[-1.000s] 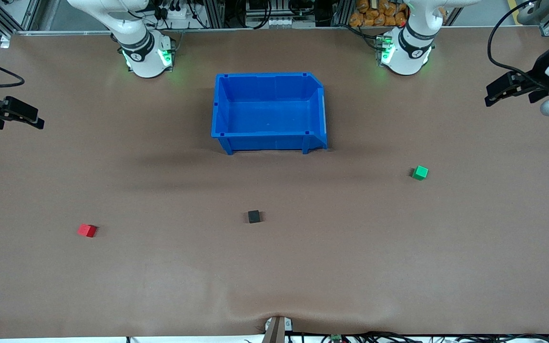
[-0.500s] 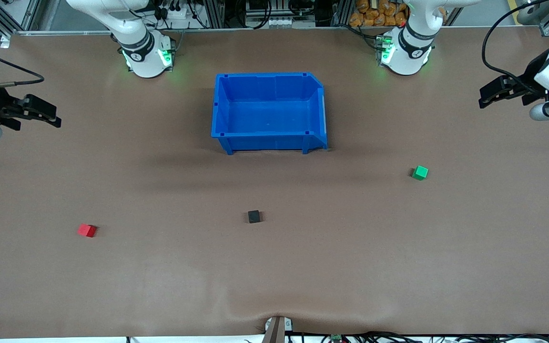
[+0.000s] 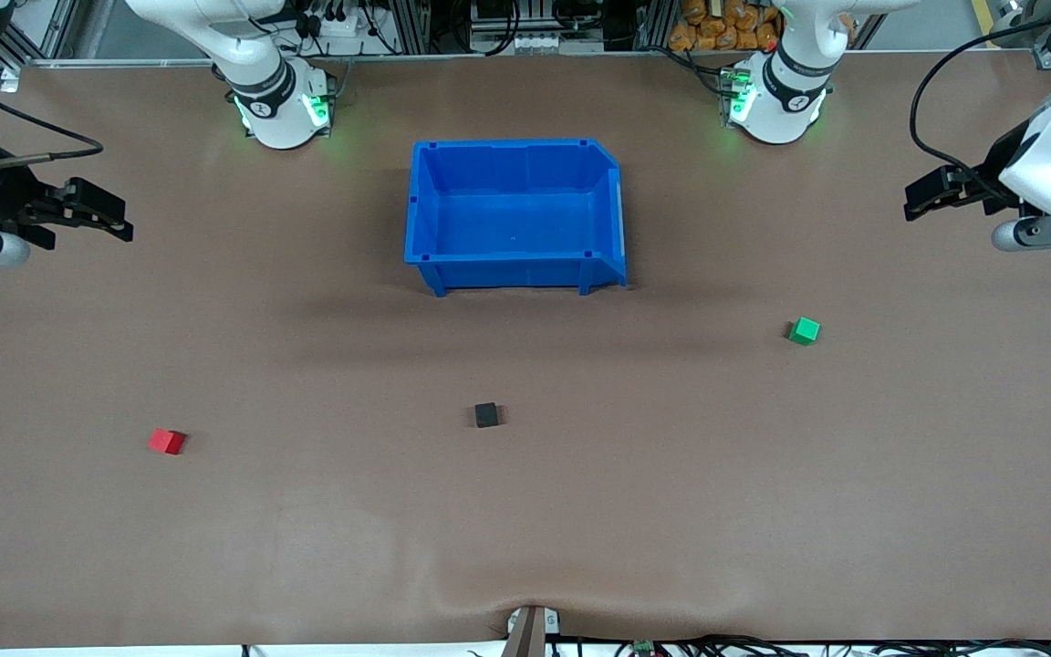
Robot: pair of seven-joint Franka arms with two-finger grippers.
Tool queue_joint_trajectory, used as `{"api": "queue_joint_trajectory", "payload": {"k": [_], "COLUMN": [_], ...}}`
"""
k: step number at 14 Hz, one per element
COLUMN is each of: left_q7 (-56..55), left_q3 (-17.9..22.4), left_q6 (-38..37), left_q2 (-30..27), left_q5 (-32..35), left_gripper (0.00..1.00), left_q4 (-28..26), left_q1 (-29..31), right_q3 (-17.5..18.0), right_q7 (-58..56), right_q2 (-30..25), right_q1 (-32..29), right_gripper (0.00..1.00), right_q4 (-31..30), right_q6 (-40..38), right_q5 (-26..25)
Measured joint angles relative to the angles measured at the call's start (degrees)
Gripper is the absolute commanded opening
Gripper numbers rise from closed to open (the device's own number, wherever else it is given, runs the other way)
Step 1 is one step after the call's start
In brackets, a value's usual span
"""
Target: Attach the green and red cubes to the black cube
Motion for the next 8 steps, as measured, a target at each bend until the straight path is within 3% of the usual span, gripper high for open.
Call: {"api": "queue_joint_trajectory", "payload": {"k": [4, 8], "left_q7": [0.0, 0.0], "left_q3": [0.1, 0.1], "left_q6": [1.7, 8.0], "left_q2": [0.6, 0.8], "left_q5": [0.0, 0.0], "left_gripper": [1.0, 1.0], "left_q4": [-1.7, -6.1], "left_q1": [1.8, 2.6], "right_q3": [-0.7, -1.0], "right_q7": [0.1, 0.1], "right_q2": [0.8, 6.1], "right_q1": [-2.4, -4.9], "right_gripper": [1.0, 1.0], "right_q4": [-0.1, -0.4], "right_q6": [0.9, 6.8], "right_q5": [-0.2, -3.4]}}
